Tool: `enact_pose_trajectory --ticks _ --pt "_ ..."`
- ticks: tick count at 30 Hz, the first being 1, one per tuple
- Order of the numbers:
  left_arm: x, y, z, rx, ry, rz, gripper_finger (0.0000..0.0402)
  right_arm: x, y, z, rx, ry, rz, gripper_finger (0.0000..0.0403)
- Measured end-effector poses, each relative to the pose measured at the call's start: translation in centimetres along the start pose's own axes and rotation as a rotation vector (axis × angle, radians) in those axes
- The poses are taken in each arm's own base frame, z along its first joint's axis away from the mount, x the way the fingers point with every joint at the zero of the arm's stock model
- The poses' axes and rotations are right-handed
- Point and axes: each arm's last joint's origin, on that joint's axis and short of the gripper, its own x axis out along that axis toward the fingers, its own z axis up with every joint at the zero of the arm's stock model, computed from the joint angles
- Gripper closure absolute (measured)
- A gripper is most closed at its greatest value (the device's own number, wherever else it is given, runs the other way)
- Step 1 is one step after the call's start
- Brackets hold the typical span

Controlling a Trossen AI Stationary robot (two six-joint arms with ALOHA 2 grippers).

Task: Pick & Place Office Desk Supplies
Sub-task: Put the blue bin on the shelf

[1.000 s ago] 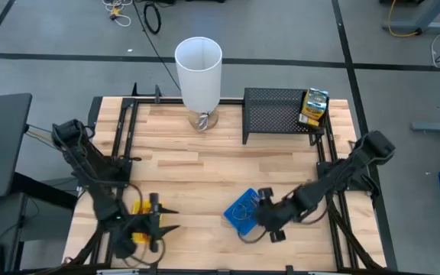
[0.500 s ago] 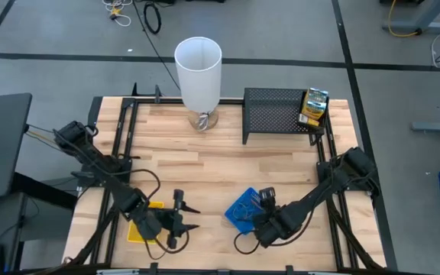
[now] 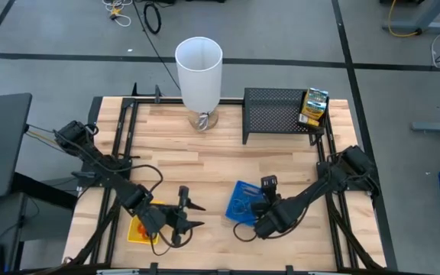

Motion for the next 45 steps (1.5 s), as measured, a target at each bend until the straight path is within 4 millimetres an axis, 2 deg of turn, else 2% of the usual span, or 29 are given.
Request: enact_pose_trajectory --ticks 8,11,13,18,24,29,35,40,45 --pt "0.0 0.0 0.3 0.023 -0.024 0.003 0.0189 2.0 -3.1 0.9 0.128 -0.010 -0.193 0.0206" --pt "0.0 0.0 0.3 0.030 -0.024 0.004 0.0189 2.6 -4.4 0.9 0.177 0.027 -0.171 0.0206" --pt "0.0 0.0 0.3 0.036 -0.022 0.004 0.0189 2.3 -4.9 0.9 0.193 0.055 -0.099 0.0206" --pt "0.0 0.0 0.2 0.041 -0.017 0.004 0.0189 -1.0 -5.5 1.8 0.249 0.036 0.107 0.0206" --pt "0.0 0.0 0.2 0.050 -0.018 0.004 0.0189 -6.0 -4.8 3.7 0.285 -0.103 0.379 0.0206" --pt "0.0 0.0 0.2 0.061 -0.018 0.004 0.0189 -7.7 -3.2 5.1 0.276 -0.248 0.555 0.0206" --pt "0.0 0.0 0.2 0.068 -0.018 0.004 0.0189 -6.8 -1.9 5.7 0.265 -0.236 0.559 0.0206" --pt "0.0 0.0 0.2 0.078 -0.019 0.004 0.0189 -4.6 0.1 6.8 0.220 -0.187 0.574 0.0206" --pt "0.0 0.0 0.3 0.085 -0.023 0.005 0.0189 -2.5 0.7 7.4 0.206 -0.136 0.550 0.0206"
